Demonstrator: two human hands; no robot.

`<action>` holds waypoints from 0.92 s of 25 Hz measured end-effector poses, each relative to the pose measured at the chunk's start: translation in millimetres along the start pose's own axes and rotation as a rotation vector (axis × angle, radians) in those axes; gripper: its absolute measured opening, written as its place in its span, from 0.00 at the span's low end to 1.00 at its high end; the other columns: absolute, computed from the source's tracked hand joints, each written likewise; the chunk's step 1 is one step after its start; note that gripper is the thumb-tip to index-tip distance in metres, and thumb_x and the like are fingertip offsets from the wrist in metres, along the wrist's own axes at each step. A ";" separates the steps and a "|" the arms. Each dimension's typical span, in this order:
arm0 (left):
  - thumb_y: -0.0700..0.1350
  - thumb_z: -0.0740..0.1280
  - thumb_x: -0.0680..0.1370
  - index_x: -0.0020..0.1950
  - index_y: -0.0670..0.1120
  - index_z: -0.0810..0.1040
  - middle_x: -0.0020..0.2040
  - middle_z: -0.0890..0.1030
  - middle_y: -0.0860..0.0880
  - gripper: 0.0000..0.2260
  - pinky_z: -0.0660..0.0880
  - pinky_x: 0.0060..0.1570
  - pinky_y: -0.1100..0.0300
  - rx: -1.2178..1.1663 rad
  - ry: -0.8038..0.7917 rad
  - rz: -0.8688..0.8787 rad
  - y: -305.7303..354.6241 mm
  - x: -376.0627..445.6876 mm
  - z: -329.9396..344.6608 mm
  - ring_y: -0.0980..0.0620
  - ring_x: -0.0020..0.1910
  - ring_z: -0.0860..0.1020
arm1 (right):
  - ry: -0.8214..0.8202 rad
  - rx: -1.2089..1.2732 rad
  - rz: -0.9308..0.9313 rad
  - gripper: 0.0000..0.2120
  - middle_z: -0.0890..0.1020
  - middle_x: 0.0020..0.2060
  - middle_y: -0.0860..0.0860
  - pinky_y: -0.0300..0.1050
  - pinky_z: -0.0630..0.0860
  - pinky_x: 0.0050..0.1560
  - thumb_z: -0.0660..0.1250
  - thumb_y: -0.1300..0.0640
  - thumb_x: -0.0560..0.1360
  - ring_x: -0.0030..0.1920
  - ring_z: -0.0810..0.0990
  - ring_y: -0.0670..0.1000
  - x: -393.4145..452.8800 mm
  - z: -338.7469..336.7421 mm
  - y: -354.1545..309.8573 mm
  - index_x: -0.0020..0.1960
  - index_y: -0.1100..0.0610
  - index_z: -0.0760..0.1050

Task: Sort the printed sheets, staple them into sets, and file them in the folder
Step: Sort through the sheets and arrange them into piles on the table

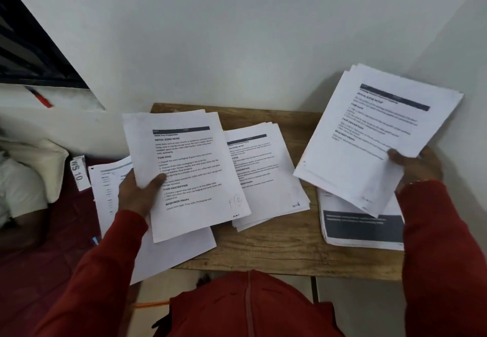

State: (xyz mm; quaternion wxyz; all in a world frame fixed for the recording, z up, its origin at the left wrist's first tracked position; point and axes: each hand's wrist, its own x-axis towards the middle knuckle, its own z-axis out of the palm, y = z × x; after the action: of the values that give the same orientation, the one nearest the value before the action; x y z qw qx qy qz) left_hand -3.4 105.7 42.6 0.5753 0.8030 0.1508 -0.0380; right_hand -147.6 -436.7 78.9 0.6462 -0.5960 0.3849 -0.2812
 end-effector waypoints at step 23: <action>0.54 0.70 0.75 0.59 0.50 0.78 0.50 0.82 0.54 0.15 0.78 0.41 0.65 -0.197 -0.101 0.051 45.6 -50.5 103.4 0.56 0.47 0.82 | -0.528 -0.027 0.172 0.29 0.83 0.55 0.57 0.53 0.79 0.55 0.80 0.59 0.61 0.50 0.83 0.56 -59.4 119.4 22.6 0.60 0.61 0.78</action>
State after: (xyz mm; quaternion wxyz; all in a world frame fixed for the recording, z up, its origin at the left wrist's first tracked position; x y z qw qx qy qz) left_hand -26.7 -14.4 61.3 0.6589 0.7434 0.1042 -0.0490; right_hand -82.8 -318.8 65.4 0.7376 -0.6224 0.2562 -0.0548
